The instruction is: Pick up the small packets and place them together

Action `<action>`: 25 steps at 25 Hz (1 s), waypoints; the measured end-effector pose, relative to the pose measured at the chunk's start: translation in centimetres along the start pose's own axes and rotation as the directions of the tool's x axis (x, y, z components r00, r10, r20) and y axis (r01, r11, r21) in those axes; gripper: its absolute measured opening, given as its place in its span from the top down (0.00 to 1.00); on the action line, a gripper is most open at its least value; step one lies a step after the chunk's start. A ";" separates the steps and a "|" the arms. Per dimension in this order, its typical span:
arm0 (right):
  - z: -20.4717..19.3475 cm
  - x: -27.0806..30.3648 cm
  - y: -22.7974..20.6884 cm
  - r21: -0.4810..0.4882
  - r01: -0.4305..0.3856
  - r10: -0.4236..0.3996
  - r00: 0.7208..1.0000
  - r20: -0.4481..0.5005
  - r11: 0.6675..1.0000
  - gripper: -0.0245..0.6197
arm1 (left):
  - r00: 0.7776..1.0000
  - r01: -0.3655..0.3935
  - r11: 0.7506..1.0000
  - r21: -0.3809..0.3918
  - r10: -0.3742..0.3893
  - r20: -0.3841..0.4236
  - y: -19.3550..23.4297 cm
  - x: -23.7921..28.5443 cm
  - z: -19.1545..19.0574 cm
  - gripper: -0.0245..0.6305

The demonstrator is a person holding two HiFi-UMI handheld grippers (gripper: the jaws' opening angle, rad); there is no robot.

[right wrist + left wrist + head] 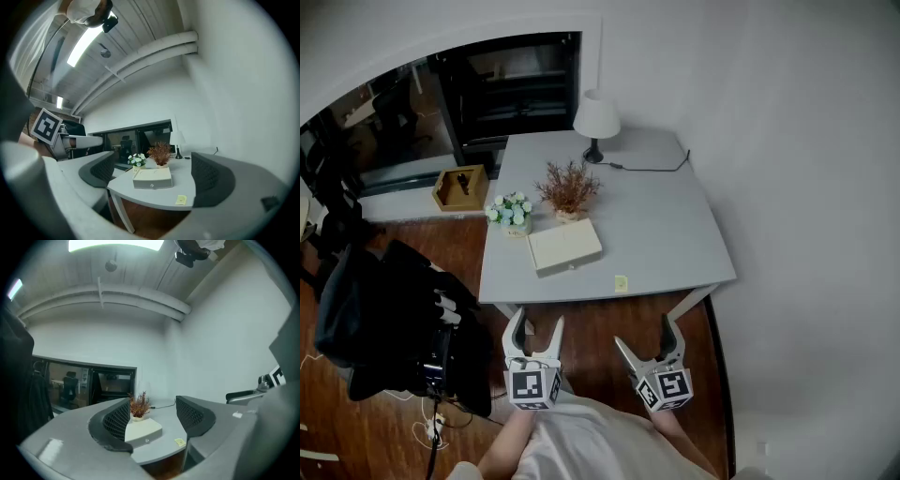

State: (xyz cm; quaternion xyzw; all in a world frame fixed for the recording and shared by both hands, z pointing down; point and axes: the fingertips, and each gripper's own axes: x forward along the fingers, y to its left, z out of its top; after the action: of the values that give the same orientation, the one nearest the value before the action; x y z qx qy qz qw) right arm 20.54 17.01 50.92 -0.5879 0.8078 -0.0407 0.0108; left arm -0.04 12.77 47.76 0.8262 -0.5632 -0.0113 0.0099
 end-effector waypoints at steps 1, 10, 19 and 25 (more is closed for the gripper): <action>-0.1 0.7 0.0 -0.004 -0.005 0.005 1.000 -0.008 1.000 0.18 | 1.000 -0.002 1.000 -0.007 0.002 0.001 0.5 0.8 0.0 0.51; -2.5 10.8 0.3 -0.002 -0.011 0.011 0.996 -0.085 1.000 0.18 | 0.999 0.029 0.999 -0.028 -0.028 0.019 7.4 7.7 -0.3 0.51; -8.4 22.0 2.8 0.037 -0.020 0.030 0.953 -0.302 0.999 0.18 | 0.998 0.054 0.998 -0.028 -0.054 0.014 16.3 12.5 0.0 0.51; -11.3 25.6 3.0 0.047 0.016 0.004 0.921 -0.390 0.999 0.18 | 0.995 0.096 0.994 -0.046 -0.097 -0.006 19.4 15.0 0.4 0.52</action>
State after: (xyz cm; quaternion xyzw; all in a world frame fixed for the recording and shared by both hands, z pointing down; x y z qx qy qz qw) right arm 9.06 -5.84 62.75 -0.5702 0.7907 -0.1767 -0.1357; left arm -12.61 -8.27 47.82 0.8520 -0.5221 -0.0215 0.0306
